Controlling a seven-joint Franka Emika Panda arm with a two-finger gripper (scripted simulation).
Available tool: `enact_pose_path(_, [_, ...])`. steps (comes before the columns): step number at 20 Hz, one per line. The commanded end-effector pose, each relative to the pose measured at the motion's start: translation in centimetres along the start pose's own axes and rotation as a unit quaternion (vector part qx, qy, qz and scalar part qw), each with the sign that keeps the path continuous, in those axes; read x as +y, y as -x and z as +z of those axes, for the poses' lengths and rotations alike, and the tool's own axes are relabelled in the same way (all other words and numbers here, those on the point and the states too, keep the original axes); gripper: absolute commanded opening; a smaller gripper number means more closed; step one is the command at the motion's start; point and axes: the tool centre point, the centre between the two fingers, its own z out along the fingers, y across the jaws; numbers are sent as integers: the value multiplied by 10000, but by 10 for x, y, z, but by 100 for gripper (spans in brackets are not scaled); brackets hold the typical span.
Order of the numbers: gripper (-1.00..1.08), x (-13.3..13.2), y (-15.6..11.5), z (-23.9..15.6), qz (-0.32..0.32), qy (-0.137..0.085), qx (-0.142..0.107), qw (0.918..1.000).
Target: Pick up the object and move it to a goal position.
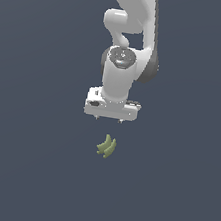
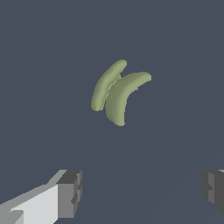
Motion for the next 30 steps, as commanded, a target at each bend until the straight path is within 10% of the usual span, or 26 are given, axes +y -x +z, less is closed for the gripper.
enact_pose_path(1, [100,0,0,0,-14,9,-4,10000])
enact_pose_path(16, [100,-3,-26,14,874,-67,25,9961])
enact_pose_path(30, [100,-10,-67,42,2381,-173,60,9711])
